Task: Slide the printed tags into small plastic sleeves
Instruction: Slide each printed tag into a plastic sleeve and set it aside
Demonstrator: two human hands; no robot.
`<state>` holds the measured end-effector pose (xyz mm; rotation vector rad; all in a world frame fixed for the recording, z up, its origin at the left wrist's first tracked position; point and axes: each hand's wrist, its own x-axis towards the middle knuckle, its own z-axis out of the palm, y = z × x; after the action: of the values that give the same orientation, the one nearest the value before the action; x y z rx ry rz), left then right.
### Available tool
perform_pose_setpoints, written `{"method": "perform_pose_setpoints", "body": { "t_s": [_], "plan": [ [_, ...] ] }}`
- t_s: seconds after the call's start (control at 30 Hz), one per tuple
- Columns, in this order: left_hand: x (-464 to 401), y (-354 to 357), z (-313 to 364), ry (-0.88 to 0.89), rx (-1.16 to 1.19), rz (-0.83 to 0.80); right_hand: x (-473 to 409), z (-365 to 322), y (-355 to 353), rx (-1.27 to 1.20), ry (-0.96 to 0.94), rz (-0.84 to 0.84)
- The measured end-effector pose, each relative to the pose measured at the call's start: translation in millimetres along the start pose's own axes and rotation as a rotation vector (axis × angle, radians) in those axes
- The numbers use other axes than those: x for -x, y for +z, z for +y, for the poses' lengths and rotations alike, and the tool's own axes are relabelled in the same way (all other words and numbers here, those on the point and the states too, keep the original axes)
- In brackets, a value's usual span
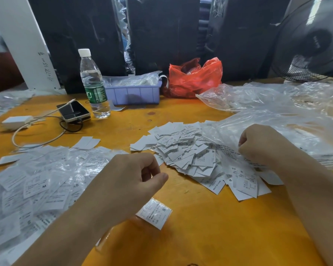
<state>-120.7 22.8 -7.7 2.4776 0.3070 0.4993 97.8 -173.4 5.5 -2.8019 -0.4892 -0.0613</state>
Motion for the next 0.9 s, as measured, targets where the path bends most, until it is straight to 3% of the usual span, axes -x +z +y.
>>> {"method": "perform_pose_setpoints", "body": {
  "t_s": [0.3, 0.47, 0.57, 0.7, 0.8, 0.9],
  "plan": [
    [-0.2, -0.3, -1.6, -0.034, -0.009, -0.001, -0.1, -4.3, -6.6, -0.046, -0.104, 0.132],
    [0.8, 1.5, -0.9, -0.014, -0.008, -0.001, 7.2, -11.7, -14.7, -0.432, -0.318, 0.26],
    [2.1, 0.8, 1.9, -0.003, 0.001, 0.011, 16.6, -19.9, -20.6, -0.762, -0.356, 0.121],
    [3.1, 3.8, 8.8, 0.013, 0.079, 0.018, 34.1, -34.5, -21.2, -1.08, -0.471, -0.26],
    [1.7, 5.7, 16.7, -0.034, 0.321, -0.069, 47.6, -44.9, -14.7, -1.146, -0.579, -0.448],
    [-0.4, 6.0, 20.3, -0.077, 0.57, -0.141, 54.8, -51.3, -6.3, -1.133, -0.613, -0.5]
  ]
}}
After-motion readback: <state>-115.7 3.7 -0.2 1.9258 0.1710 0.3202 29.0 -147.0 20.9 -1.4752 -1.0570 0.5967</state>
